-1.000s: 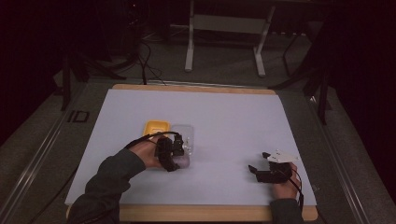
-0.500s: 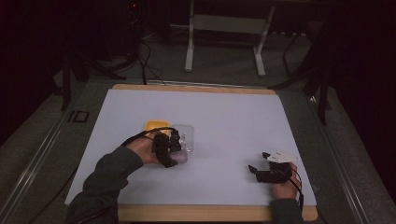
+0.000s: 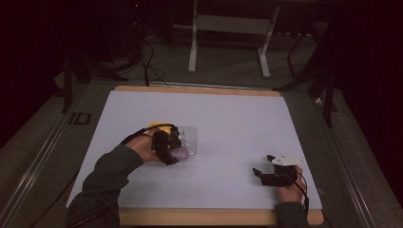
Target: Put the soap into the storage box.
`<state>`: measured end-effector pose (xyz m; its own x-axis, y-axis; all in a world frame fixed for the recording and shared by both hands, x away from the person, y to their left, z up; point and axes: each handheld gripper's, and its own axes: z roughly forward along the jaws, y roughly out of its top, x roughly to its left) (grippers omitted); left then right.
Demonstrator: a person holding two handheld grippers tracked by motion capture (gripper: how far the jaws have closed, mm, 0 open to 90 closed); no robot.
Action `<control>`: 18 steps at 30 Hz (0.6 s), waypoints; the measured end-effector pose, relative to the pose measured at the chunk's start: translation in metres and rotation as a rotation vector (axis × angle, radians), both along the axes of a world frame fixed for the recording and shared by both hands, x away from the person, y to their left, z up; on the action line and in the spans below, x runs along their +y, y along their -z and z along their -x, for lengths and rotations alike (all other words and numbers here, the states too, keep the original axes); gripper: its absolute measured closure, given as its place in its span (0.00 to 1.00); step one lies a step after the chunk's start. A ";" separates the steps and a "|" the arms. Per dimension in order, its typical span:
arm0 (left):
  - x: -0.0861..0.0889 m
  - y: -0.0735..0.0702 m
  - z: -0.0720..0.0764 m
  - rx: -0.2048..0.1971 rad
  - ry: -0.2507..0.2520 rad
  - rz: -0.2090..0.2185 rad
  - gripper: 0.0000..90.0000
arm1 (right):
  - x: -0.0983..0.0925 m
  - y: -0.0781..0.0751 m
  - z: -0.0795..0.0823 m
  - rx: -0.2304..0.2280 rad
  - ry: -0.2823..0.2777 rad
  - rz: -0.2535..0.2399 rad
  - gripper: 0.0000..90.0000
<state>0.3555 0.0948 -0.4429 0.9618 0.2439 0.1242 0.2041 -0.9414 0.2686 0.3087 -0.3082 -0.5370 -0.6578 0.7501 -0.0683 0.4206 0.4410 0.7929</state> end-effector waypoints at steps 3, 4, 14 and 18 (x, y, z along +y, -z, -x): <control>0.002 0.000 -0.002 0.003 -0.005 -0.005 0.55 | 0.000 0.000 0.000 0.000 0.000 0.001 0.20; 0.003 0.000 -0.003 0.003 -0.005 -0.005 0.55 | 0.000 0.000 0.000 0.000 0.000 0.001 0.20; 0.008 0.002 -0.008 0.009 -0.041 0.005 0.55 | 0.000 0.000 0.000 0.000 -0.001 0.003 0.21; 0.010 0.002 -0.009 0.009 -0.053 0.010 0.55 | 0.000 0.000 0.000 -0.001 -0.001 0.003 0.20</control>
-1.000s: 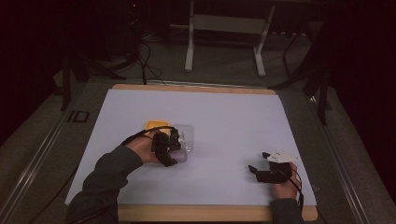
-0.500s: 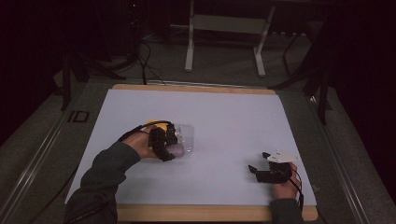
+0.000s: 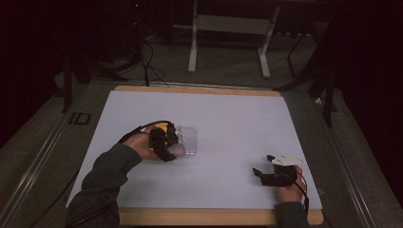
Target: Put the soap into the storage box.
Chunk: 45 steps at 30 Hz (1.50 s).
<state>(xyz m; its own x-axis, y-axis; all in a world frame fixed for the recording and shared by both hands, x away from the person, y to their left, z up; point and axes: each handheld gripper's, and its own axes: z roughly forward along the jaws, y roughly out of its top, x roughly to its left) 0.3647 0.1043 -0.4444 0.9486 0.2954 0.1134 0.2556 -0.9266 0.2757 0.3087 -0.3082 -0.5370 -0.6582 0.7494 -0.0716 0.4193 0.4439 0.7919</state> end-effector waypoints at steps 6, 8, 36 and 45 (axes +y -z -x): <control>0.004 0.000 -0.003 -0.004 -0.020 0.000 0.55 | 0.000 0.000 0.000 0.000 -0.001 0.003 0.20; 0.005 0.001 -0.005 -0.005 -0.030 0.000 0.55 | 0.000 0.000 0.000 0.001 0.000 0.003 0.20; 0.023 0.007 -0.024 0.002 -0.201 -0.002 0.55 | 0.001 0.000 0.000 0.001 0.000 0.005 0.21; 0.028 0.008 -0.030 0.015 -0.247 0.025 0.55 | 0.001 0.000 0.000 0.001 0.000 0.005 0.20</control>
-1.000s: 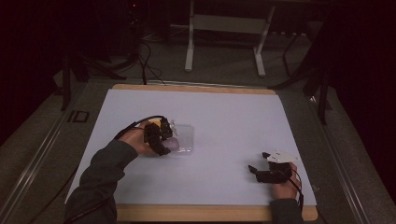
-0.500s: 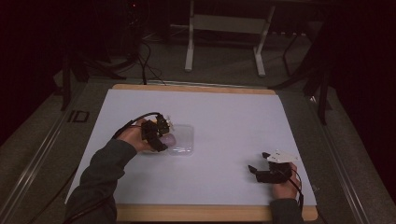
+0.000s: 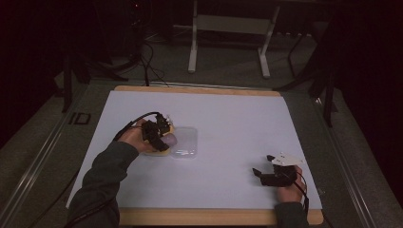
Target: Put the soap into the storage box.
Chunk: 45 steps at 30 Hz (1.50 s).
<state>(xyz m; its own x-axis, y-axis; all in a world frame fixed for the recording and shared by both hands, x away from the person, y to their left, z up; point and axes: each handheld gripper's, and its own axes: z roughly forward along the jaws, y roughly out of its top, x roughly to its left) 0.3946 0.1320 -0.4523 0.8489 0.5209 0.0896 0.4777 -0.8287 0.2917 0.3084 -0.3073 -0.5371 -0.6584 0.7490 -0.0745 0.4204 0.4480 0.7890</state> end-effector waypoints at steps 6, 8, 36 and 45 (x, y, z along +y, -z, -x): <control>0.002 0.000 -0.002 -0.005 -0.024 0.003 0.55 | 0.000 0.000 0.000 -0.001 0.000 0.001 0.20; 0.002 0.000 -0.003 -0.006 -0.034 0.005 0.55 | 0.000 0.000 0.000 -0.002 -0.001 0.002 0.20; 0.018 0.007 -0.017 -0.033 -0.214 0.030 0.55 | 0.000 0.000 0.000 -0.002 -0.003 0.004 0.20; 0.021 0.010 -0.021 -0.035 -0.259 0.037 0.55 | 0.001 0.000 0.000 -0.002 -0.003 0.005 0.21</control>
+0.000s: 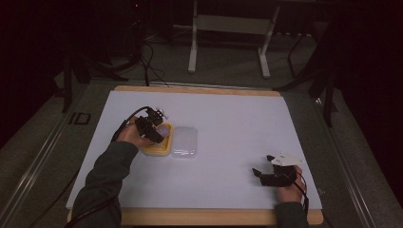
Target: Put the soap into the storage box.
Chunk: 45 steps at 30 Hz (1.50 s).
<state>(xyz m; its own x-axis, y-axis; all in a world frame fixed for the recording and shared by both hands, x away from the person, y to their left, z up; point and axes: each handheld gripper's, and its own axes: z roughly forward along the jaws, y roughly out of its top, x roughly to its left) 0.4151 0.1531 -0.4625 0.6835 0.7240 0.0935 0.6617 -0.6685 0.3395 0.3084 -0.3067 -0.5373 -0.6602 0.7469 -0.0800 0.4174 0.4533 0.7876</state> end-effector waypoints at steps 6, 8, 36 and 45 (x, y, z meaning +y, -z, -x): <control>0.001 0.004 -0.003 0.012 -0.026 -0.004 0.55 | 0.000 0.000 0.000 0.001 -0.001 0.004 0.20; 0.001 0.005 -0.004 0.015 -0.033 0.000 0.55 | 0.000 0.000 0.000 0.001 -0.001 0.006 0.21; -0.002 0.012 -0.009 0.032 -0.076 0.010 0.55 | 0.001 0.000 0.000 0.000 -0.004 0.011 0.20; 0.001 0.011 -0.008 0.028 -0.089 0.047 0.53 | 0.001 0.000 0.000 0.000 -0.004 0.014 0.21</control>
